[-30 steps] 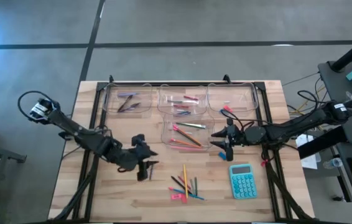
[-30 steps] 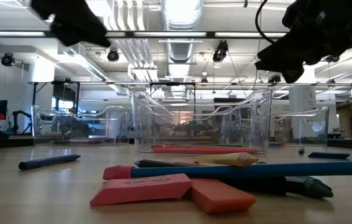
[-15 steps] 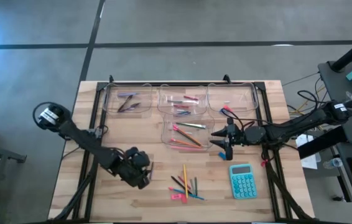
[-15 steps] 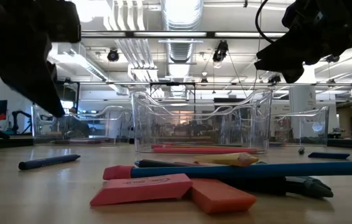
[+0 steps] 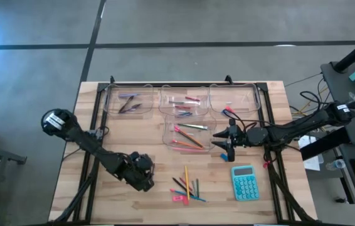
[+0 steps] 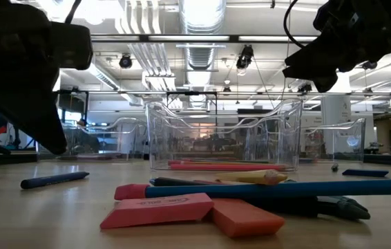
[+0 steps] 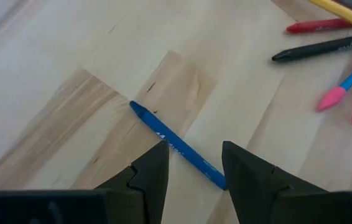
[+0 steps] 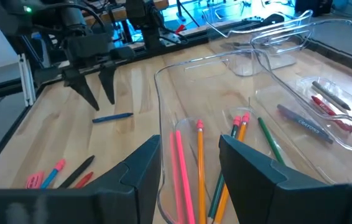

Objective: Sort crayons/erasers/pens/pencils in bins
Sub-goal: Put the blue crayon into the top middle transparent bin

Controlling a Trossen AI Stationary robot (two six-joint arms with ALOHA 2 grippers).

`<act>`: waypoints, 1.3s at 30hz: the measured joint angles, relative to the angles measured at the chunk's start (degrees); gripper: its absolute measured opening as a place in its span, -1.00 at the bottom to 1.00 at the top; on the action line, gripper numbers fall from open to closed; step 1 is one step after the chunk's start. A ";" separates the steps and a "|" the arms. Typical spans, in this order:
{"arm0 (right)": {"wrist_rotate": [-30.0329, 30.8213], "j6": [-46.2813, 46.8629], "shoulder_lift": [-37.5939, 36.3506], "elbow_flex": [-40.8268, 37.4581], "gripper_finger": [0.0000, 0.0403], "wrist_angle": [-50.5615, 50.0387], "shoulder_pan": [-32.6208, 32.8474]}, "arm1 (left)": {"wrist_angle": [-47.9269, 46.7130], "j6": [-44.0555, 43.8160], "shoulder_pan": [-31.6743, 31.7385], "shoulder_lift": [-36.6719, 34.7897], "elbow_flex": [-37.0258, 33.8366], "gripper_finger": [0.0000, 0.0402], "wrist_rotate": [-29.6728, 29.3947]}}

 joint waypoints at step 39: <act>0.07 -0.26 0.04 0.00 -0.24 -0.59 0.00 | -13.60 -1.54 6.32 9.13 10.95 -0.33 3.43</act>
